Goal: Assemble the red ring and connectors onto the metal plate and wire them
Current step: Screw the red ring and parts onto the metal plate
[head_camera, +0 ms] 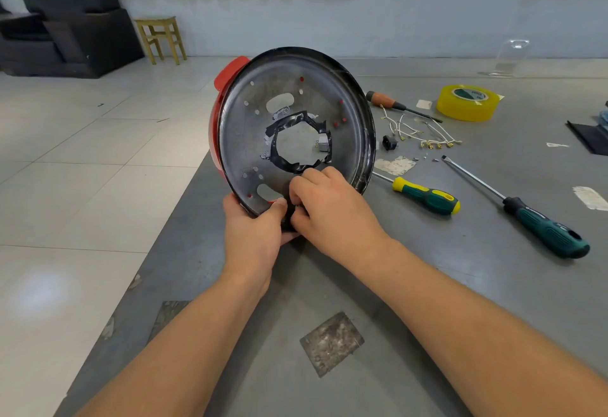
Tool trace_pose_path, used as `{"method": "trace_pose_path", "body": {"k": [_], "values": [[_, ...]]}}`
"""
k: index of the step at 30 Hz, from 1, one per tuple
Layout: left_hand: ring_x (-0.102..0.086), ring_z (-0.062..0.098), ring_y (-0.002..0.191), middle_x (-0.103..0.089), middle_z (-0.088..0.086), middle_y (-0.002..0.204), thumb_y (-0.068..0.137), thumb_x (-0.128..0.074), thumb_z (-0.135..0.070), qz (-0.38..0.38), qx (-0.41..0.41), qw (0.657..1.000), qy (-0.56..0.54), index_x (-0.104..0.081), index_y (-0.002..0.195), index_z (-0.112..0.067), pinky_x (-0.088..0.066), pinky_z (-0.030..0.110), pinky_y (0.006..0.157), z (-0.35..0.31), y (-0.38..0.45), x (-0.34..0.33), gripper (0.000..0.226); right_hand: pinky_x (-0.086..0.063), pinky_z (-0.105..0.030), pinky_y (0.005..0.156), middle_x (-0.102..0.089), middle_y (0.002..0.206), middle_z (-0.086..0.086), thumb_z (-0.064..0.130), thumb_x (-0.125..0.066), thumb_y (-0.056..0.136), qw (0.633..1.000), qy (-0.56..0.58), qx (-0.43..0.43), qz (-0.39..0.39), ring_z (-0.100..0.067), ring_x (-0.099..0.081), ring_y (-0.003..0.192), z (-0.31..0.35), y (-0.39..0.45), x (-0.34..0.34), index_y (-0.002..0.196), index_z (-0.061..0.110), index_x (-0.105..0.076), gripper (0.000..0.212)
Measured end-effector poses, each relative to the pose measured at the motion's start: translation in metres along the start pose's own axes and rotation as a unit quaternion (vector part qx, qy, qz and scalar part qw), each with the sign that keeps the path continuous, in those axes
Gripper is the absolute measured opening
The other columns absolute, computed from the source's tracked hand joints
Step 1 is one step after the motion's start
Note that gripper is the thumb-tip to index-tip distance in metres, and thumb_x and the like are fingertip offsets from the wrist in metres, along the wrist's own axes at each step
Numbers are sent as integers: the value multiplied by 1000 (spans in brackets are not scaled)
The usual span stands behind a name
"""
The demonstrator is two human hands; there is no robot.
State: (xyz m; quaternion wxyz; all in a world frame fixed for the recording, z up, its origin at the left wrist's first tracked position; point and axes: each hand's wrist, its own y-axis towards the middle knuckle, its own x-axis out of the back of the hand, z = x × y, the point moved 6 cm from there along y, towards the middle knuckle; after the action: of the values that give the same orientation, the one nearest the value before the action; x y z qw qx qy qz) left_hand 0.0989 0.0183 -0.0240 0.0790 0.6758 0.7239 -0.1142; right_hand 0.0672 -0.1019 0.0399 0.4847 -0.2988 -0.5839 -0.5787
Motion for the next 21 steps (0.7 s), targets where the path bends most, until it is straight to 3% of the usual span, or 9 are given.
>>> {"method": "trace_pose_path", "body": {"k": [5, 14, 18, 21], "values": [[-77, 24, 101, -73, 11, 118, 95, -69, 0, 4, 1, 1000, 3, -52, 135, -14, -66, 49, 73, 0, 0, 0, 45, -42, -33, 86, -61, 103, -4, 19, -56, 91, 1000, 12, 1, -2, -25, -51, 99, -2, -3, -1, 101, 12, -63, 14], [-78, 23, 98, -73, 11, 117, 96, -67, 1, 7, -3, 1000, -5, -52, 132, -16, -65, 51, 75, 1, 1, 1, 43, -46, -41, 77, -60, 88, -2, 42, -57, 95, 999, 38, -36, -6, -26, -56, 85, -8, -6, -5, 85, 19, -49, 26], [-77, 25, 99, -72, 13, 119, 96, -67, 0, 3, 1, 1000, 5, -52, 134, -14, -66, 52, 75, 1, 1, 1, 43, -48, -43, 79, -62, 91, -2, 37, -52, 100, 999, 35, -32, 1, -26, -58, 87, -8, -6, -6, 91, 18, -61, 23], [-77, 23, 99, -72, 11, 119, 96, -68, -1, 1, 3, 1000, 9, -52, 134, -15, -66, 49, 74, 1, 1, 1, 43, -48, -45, 72, -59, 86, -3, 28, -54, 94, 999, 33, -6, -15, -27, -54, 83, -3, -6, -4, 87, 16, -59, 15]]}}
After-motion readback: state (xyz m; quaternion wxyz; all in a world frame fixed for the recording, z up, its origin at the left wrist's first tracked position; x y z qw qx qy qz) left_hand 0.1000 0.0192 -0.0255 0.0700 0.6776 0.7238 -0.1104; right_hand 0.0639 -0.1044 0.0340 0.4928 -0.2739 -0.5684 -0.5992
